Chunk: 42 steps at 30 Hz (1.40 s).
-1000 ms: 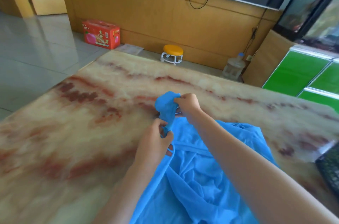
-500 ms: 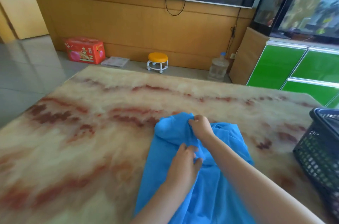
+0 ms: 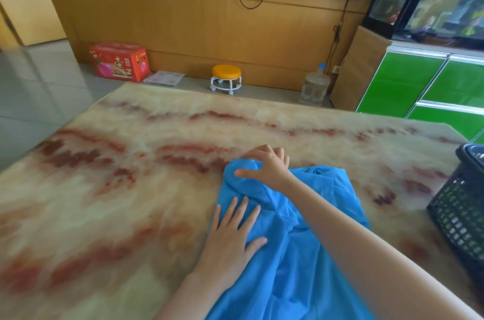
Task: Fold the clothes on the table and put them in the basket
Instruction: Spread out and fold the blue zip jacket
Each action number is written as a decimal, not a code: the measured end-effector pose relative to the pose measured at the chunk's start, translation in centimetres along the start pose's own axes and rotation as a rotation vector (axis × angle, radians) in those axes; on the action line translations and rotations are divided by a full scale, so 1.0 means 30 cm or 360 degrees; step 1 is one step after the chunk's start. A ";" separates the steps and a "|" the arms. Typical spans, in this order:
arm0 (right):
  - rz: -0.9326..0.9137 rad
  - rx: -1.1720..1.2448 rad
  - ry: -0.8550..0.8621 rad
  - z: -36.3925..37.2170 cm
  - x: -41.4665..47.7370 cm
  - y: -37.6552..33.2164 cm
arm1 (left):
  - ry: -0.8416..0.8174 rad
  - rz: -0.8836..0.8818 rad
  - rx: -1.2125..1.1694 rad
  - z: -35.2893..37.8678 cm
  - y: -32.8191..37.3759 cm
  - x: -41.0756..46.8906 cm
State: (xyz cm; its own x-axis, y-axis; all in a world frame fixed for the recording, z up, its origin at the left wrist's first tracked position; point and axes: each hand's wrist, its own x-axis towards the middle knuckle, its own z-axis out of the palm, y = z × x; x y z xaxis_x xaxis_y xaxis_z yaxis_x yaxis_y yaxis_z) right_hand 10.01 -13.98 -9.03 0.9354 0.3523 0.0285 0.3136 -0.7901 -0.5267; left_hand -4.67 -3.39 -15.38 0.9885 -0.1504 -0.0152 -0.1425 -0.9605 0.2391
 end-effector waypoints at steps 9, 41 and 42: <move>0.0301 -0.0162 0.0365 0.074 0.123 0.020 | 0.0184 -0.0012 0.0070 0.039 0.011 -0.014; 0.0098 0.0047 0.0354 0.155 0.118 -0.072 | 0.0416 0.0031 -0.0021 0.076 0.062 -0.141; 0.0119 0.0035 0.0311 0.161 0.111 -0.060 | 0.0455 0.0018 -0.0023 0.079 0.067 -0.139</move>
State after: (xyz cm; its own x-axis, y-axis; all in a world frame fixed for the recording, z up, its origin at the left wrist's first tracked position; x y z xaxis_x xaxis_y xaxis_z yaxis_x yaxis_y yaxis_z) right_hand 11.78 -8.97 -12.09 0.9705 0.1873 0.1520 0.2405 -0.7984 -0.5520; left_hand -9.20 -5.26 -17.14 0.9612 -0.0871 0.2617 -0.1550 -0.9554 0.2515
